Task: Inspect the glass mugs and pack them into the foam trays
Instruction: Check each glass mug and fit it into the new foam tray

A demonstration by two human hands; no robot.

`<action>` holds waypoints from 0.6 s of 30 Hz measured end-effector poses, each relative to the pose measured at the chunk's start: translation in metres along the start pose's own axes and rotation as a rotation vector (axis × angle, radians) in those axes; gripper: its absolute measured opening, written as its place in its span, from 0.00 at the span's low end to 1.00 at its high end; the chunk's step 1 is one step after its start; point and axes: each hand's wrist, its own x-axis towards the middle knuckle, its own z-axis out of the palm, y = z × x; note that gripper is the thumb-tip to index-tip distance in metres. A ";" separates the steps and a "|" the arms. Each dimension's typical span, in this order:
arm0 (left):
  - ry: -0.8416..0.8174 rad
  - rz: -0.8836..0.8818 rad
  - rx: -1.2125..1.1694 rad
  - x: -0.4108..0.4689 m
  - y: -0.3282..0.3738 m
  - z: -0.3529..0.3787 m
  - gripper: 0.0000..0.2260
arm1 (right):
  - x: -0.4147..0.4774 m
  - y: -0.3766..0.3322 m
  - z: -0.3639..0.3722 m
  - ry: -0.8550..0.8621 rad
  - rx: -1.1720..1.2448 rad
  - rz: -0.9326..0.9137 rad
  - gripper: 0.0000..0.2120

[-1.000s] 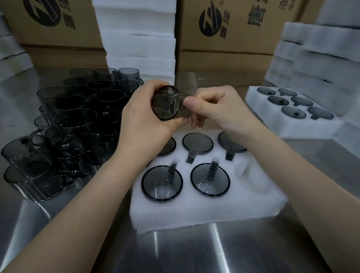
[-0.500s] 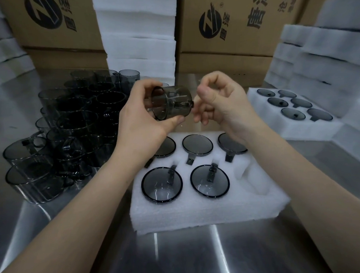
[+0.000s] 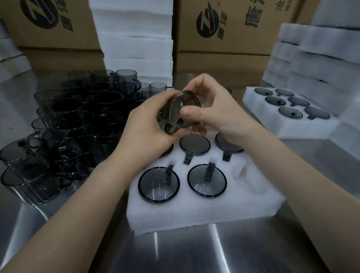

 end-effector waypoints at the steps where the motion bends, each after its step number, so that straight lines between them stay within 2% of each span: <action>1: -0.006 0.009 0.018 0.000 0.000 0.000 0.31 | 0.000 0.000 0.001 0.032 -0.023 -0.016 0.14; 5: -0.022 0.045 0.033 0.000 0.002 0.000 0.30 | 0.002 0.000 0.003 0.148 -0.067 -0.094 0.09; 8: -0.036 0.043 0.001 0.000 0.002 0.001 0.29 | 0.003 0.002 0.001 0.172 0.023 -0.058 0.09; 12: -0.013 -0.011 -0.093 0.000 -0.001 0.001 0.28 | 0.005 0.005 -0.007 0.004 0.319 0.065 0.06; 15: 0.032 -0.032 -0.151 0.000 -0.002 0.001 0.23 | 0.005 0.007 -0.011 -0.150 0.489 0.118 0.15; 18: 0.039 -0.052 -0.174 0.000 -0.004 0.002 0.22 | 0.005 0.008 -0.011 -0.190 0.465 0.122 0.19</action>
